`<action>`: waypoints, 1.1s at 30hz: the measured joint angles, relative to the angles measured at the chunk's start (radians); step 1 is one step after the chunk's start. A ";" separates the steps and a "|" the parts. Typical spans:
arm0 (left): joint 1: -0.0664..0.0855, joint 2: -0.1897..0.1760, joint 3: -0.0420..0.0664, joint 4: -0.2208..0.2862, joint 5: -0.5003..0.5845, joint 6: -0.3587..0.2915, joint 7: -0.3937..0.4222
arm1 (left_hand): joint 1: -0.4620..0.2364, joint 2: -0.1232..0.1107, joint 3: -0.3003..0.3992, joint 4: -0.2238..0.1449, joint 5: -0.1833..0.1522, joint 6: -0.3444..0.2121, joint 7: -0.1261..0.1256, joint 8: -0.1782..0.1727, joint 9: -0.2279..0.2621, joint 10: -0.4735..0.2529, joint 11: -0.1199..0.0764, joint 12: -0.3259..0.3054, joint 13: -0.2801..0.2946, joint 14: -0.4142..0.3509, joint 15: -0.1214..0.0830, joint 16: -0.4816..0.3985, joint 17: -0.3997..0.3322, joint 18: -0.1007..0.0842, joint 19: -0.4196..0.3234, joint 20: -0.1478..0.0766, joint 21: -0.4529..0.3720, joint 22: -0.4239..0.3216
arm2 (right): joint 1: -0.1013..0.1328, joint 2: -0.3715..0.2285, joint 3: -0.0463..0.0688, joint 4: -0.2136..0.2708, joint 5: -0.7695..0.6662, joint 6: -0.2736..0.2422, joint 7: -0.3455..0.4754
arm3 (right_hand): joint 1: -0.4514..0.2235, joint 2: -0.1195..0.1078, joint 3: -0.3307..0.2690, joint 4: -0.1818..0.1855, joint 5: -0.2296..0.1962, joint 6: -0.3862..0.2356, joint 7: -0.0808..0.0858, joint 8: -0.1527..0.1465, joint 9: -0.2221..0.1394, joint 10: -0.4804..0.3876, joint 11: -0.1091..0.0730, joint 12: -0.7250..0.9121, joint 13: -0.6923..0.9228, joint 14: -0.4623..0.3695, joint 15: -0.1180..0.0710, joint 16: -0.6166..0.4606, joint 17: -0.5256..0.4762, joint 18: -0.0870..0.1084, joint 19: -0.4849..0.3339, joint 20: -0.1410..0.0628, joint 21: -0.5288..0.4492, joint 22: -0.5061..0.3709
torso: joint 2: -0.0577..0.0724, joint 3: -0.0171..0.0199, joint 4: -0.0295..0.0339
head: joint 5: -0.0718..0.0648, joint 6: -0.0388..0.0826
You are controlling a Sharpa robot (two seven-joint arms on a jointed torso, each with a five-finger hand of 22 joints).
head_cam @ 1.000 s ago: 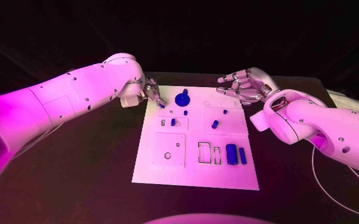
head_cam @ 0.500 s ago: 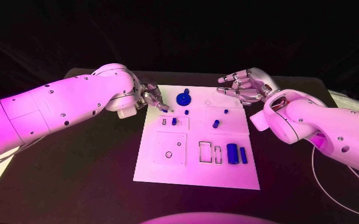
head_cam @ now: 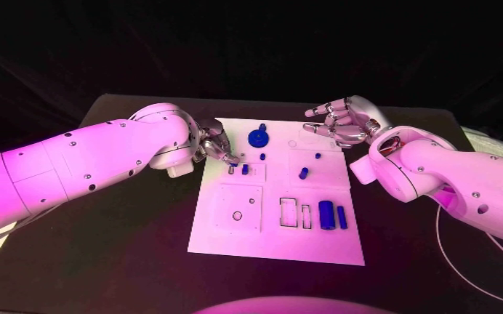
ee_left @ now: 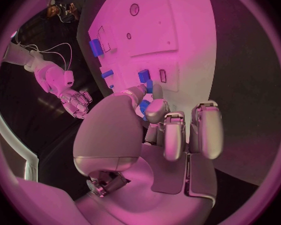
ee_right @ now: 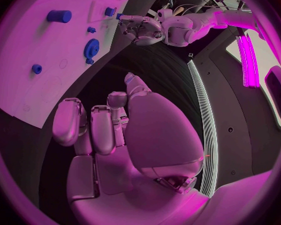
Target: Assemble the parts on the task board
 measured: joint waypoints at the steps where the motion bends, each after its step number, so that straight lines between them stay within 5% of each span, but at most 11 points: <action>1: -0.001 0.000 0.000 0.001 -0.002 0.000 0.000 | -0.002 -0.002 0.004 -0.004 0.000 0.000 0.000 0.000 0.000 0.000 0.000 0.000 0.001 0.000 0.000 0.000 0.000 0.000 0.000 0.000 0.000 0.000 | 0.000 0.000 0.000 0.000 0.000 0.000 0.000 | 0.000 0.000 0.000 0.000 0.000 0.000 0.000 0.000 0.000 0.000 0.000 0.000 -0.001 0.000 0.000 0.000 0.000 0.000 0.000 0.000 0.000 -0.001 | 0.000 0.0001 0.0000 | 0.000 0.000; 33: -0.017 0.011 0.000 -0.017 -0.090 0.044 -0.029 | -0.015 -0.015 0.028 -0.023 0.009 0.007 0.000 0.000 -0.002 0.000 0.000 0.000 0.003 0.000 0.000 0.000 0.000 0.000 0.000 0.000 0.000 0.000 | -0.003 0.001 0.000 0.000 0.001 0.009 0.001 | -0.004 0.004 0.000 0.000 0.000 0.000 0.000 0.000 0.000 0.000 0.000 0.000 0.000 0.000 0.000 0.000 0.000 0.000 0.000 0.000 0.000 -0.002 | 0.000 0.0011 -0.0007 | 0.004 -0.016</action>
